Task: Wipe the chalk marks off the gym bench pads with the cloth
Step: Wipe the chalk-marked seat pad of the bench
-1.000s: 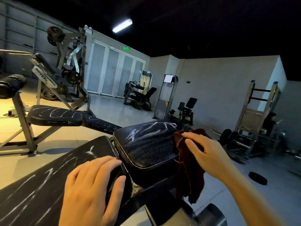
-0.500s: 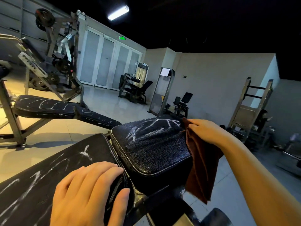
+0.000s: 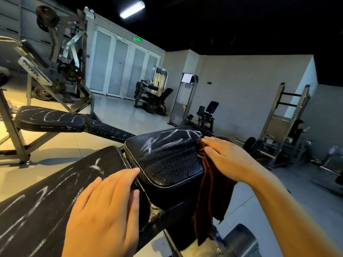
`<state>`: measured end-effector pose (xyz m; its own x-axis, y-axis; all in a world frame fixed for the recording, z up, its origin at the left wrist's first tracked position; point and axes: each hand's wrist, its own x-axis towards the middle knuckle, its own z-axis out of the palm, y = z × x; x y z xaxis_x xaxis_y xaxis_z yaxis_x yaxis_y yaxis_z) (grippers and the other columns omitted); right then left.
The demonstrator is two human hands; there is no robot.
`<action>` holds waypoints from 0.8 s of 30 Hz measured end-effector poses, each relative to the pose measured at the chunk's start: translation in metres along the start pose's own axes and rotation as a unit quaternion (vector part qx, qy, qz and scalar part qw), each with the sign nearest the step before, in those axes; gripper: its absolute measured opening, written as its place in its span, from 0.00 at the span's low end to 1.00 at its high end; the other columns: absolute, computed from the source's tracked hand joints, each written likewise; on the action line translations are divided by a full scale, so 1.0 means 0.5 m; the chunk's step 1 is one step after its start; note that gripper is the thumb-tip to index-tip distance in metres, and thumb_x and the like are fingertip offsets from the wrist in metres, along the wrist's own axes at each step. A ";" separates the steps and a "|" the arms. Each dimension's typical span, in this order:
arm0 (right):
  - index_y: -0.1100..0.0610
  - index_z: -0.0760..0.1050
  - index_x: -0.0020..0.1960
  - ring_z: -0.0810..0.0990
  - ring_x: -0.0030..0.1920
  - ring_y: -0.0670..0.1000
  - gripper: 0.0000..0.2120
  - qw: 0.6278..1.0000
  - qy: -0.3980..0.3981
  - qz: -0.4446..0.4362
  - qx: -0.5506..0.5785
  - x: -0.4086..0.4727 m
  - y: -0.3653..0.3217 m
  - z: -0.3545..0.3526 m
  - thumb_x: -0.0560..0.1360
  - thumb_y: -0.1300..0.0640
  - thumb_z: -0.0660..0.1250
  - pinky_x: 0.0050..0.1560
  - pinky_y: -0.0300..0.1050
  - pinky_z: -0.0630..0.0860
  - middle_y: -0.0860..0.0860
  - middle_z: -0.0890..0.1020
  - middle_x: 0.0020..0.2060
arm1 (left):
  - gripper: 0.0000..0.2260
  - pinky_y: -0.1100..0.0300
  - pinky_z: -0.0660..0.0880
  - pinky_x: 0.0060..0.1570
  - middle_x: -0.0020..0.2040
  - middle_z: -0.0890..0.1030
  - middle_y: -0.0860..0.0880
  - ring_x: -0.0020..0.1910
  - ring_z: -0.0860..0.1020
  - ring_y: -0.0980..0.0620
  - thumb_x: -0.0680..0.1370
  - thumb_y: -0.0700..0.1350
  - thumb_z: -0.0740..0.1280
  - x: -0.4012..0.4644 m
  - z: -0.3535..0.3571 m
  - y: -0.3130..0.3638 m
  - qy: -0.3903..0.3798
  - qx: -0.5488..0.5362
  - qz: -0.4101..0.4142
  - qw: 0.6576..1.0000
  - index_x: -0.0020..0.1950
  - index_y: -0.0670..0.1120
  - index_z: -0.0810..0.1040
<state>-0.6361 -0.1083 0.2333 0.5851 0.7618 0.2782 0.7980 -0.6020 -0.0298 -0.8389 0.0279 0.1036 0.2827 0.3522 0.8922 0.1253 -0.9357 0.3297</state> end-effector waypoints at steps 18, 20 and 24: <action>0.50 0.62 0.76 0.58 0.75 0.43 0.23 0.964 0.036 -0.265 0.017 -0.088 -0.162 0.069 0.83 0.49 0.57 0.70 0.34 0.47 0.45 0.64 0.75 | 0.17 0.47 0.74 0.47 0.48 0.77 0.58 0.44 0.75 0.56 0.77 0.51 0.54 -0.010 -0.027 0.021 0.035 -0.078 -0.107 0.991 0.61 0.50 0.74; 0.50 0.65 0.75 0.61 0.74 0.42 0.21 0.957 0.041 -0.284 0.034 -0.096 -0.151 0.073 0.82 0.50 0.57 0.70 0.34 0.47 0.44 0.67 0.74 | 0.16 0.48 0.73 0.45 0.46 0.78 0.56 0.42 0.75 0.55 0.76 0.50 0.55 -0.010 -0.025 0.020 0.029 -0.049 -0.089 0.994 0.59 0.48 0.74; 0.49 0.71 0.71 0.66 0.70 0.40 0.24 0.952 0.072 -0.286 0.078 -0.129 -0.126 0.092 0.79 0.45 0.50 0.69 0.30 0.52 0.43 0.73 0.69 | 0.14 0.52 0.70 0.45 0.46 0.80 0.51 0.42 0.76 0.52 0.76 0.48 0.56 -0.019 -0.023 0.011 0.016 -0.023 -0.071 0.997 0.57 0.47 0.75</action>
<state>-0.7173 -0.1083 0.1731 0.0312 0.9066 0.4207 0.9985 -0.0468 0.0268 -0.8519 0.0194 0.1004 0.2337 0.4812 0.8449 0.1169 -0.8766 0.4668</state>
